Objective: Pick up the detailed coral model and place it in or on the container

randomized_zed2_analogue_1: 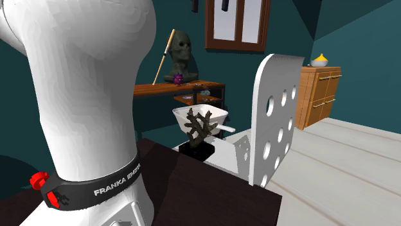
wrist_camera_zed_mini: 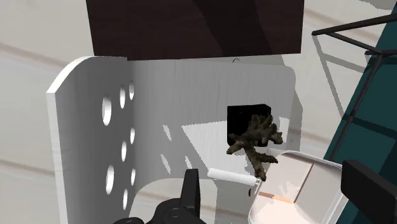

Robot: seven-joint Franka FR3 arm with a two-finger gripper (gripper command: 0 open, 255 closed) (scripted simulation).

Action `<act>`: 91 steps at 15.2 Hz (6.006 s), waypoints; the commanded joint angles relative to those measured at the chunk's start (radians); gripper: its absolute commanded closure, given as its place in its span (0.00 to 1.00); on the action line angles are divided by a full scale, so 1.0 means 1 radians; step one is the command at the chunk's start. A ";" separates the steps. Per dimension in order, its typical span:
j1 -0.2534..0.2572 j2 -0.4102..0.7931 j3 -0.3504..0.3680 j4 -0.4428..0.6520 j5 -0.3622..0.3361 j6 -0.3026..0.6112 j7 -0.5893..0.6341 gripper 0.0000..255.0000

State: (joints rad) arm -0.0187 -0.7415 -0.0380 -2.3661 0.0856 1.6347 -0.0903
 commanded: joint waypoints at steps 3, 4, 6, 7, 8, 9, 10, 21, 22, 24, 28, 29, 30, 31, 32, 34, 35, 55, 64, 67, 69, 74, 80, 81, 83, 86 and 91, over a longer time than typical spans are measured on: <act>0.006 0.036 0.026 -0.029 0.007 0.065 0.022 0.00; 0.010 0.056 0.038 -0.041 0.010 0.097 0.033 0.00; 0.016 0.100 0.064 -0.062 0.015 0.162 0.056 0.00; 0.019 0.125 0.076 -0.070 0.016 0.195 0.068 0.00; 0.022 0.151 0.088 -0.077 0.018 0.227 0.079 0.00; 0.024 0.178 0.100 -0.083 0.019 0.260 0.091 0.00; 0.027 0.206 0.113 -0.087 0.019 0.292 0.103 0.00; 0.036 0.591 0.230 -0.034 -0.048 0.609 0.269 0.00; 0.037 0.630 0.238 -0.020 -0.062 0.632 0.289 0.00; 0.039 0.711 0.249 0.011 -0.096 0.675 0.330 0.00; 0.055 0.875 0.257 0.090 -0.176 0.743 0.418 0.00; 0.061 0.916 0.256 0.113 -0.197 0.756 0.440 0.00; 0.069 0.957 0.253 0.137 -0.218 0.768 0.461 0.00; 0.078 0.998 0.248 0.163 -0.238 0.778 0.481 0.00; 0.087 1.038 0.243 0.190 -0.257 0.787 0.501 0.00; 0.106 1.109 0.230 0.240 -0.287 0.799 0.532 0.00; 0.107 1.119 0.227 0.239 -0.291 0.810 0.535 0.00; 0.116 1.188 0.209 0.237 -0.319 0.880 0.553 1.00; 0.107 1.132 0.223 0.233 -0.297 0.829 0.536 1.00; 0.102 1.100 0.230 0.233 -0.284 0.797 0.526 1.00; 0.099 1.079 0.234 0.234 -0.276 0.776 0.519 1.00; 0.093 1.029 0.243 0.241 -0.255 0.721 0.502 1.00; 0.087 0.974 0.252 0.257 -0.232 0.652 0.484 1.00; 0.087 0.965 0.253 0.261 -0.229 0.640 0.481 1.00; 0.085 0.948 0.255 0.268 -0.222 0.617 0.475 1.00; 0.084 0.925 0.257 0.281 -0.212 0.581 0.467 1.00; 0.082 0.889 0.260 0.307 -0.198 0.521 0.455 1.00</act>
State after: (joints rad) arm 0.0638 0.1546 0.2216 -2.0675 -0.1152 2.1698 0.3678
